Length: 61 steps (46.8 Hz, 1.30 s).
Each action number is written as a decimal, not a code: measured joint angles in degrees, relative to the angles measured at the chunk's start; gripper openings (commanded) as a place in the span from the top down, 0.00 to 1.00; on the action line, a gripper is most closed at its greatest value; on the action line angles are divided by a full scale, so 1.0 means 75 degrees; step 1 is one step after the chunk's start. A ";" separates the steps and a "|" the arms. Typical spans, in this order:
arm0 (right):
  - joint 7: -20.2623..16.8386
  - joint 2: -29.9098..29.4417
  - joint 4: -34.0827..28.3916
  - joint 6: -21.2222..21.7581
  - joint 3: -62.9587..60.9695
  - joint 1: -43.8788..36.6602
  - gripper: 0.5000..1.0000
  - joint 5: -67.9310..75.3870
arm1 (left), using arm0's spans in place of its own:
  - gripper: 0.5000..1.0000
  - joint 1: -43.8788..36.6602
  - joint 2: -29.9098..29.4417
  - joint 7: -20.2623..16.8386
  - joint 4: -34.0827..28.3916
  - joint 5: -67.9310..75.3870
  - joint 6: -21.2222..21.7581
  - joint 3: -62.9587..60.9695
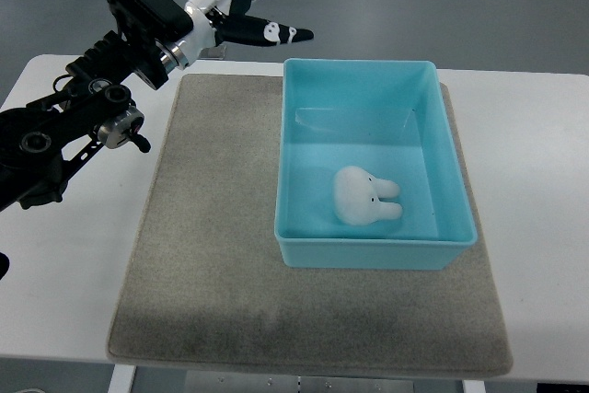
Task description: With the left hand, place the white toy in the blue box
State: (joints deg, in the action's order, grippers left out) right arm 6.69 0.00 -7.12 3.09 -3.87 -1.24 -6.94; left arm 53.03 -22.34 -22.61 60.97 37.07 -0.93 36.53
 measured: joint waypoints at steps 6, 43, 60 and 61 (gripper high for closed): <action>0.0000 0.0000 0.0000 0.0002 0.0000 0.0002 0.13 0.0000 | 0.00 0.0016 -0.0160 0.0027 -0.0773 -0.2113 -0.0087 0.0063; -0.0001 0.0000 0.0000 -0.0001 0.0000 0.0001 0.13 0.0000 | 0.00 -0.0894 -0.0195 0.0029 -0.1794 -0.7183 -0.0814 0.0051; -0.0001 0.0000 0.0000 0.0003 0.0000 0.0001 0.13 0.0000 | 0.00 -0.1204 -0.0128 0.0025 -0.1743 -0.7312 -0.0901 0.0084; -0.0001 0.0000 0.0000 0.0003 0.0000 0.0001 0.13 0.0000 | 0.00 -0.1219 -0.0121 0.0025 -0.1742 -0.7350 -0.0904 0.0085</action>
State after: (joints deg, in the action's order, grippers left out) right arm 6.68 0.00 -7.12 3.12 -3.87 -1.23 -6.94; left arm 43.89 -23.25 -22.42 47.91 -18.06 -7.71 37.17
